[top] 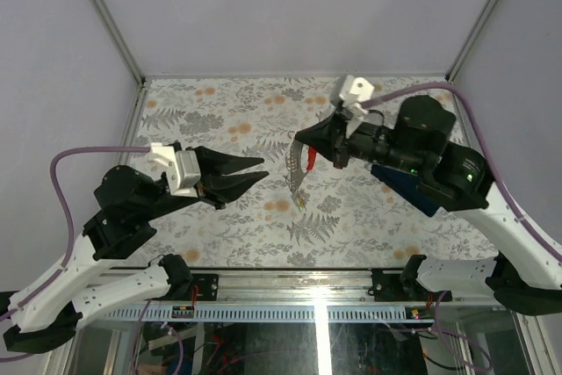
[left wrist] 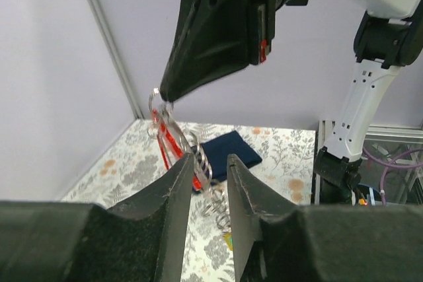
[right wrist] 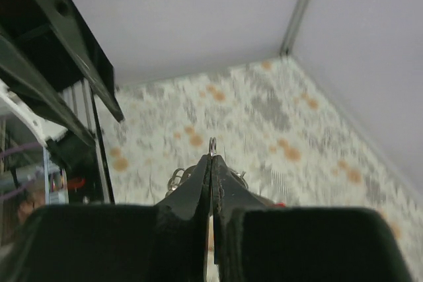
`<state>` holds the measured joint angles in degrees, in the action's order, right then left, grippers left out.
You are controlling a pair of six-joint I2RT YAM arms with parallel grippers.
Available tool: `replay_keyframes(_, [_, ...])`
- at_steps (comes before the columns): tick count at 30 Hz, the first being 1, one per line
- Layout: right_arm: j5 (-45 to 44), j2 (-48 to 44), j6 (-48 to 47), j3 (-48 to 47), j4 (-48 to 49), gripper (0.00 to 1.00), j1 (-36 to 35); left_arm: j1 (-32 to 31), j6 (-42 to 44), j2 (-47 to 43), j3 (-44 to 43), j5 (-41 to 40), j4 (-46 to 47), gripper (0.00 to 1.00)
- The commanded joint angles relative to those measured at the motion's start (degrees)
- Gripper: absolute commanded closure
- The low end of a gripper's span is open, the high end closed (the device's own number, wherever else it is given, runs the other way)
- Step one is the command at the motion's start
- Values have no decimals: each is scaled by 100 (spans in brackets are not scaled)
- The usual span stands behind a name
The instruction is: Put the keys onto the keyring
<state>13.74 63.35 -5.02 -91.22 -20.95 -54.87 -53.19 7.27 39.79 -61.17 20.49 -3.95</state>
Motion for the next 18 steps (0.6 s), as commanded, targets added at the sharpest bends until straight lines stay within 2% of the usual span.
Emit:
replay_keyframes(1, [-779, 563, -93, -671, -2158, 100, -41, 19, -225, 127, 98, -604, -407, 73])
replay_keyframes(9, [-922, 1703, 397, -1800, -4316, 100, -44, 18, -280, 18, 723, -671, -342, 70])
replay_keyframes(14, [-660, 2211, 540, -2060, -5379, 100, -34, 17, -199, 14, 970, -100, -372, 70])
replay_keyframes(18, [-368, 2327, 536, -2042, -5655, 100, -33, 18, -200, 181, 1116, 392, -259, 70])
